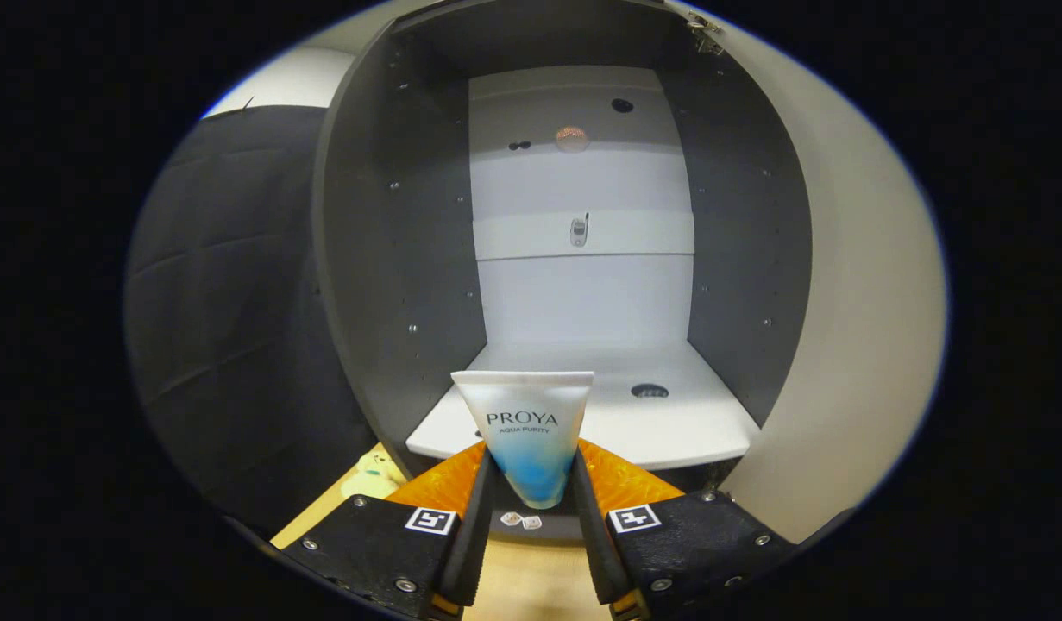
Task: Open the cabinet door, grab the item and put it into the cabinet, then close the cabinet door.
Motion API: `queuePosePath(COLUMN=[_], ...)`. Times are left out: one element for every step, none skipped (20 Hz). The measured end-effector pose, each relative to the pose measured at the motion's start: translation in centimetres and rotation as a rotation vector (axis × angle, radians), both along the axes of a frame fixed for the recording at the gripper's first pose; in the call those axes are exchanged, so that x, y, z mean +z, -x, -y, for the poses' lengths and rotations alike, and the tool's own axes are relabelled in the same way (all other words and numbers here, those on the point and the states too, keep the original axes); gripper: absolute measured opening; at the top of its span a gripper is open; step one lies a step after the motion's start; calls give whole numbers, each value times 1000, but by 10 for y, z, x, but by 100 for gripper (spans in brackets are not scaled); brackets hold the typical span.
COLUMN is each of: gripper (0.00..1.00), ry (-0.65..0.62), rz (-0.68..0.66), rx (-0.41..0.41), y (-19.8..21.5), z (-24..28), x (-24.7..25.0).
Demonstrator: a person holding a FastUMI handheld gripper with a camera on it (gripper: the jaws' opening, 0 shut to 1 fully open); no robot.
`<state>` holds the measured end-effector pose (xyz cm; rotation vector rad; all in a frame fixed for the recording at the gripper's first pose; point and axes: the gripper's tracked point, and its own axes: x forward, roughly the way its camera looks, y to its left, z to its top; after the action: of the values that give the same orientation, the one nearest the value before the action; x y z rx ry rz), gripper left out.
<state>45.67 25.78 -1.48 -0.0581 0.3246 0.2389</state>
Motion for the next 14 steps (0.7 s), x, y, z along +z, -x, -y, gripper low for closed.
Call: queuePosePath(gripper=[50,50,50,50,50,50,50,50,50,50,50,50,51,51], ry=[-2,1,2,12,28,38,51,60,66,71,81,85,86,83], rz=[-5,-18,-20,-28,-39,-37,-42,-53,-68,-84,-101,-115,-124,-135], rx=[0,1,1,-2,-3,-1,-3,-2,-2,-3,-9,-18,-24,-31], y=[-8,-15,-25,-35,-44,-55,-64,-71,-78,-82,-86,-90,-94,-97], z=[0,-2,-3,-4,-5,-8,-10,-11,-12,-13,-12,-12,-11,-10], x=[4,5,8,9,8,7,6,2,-2,-7,-13,-18,-22,-25])
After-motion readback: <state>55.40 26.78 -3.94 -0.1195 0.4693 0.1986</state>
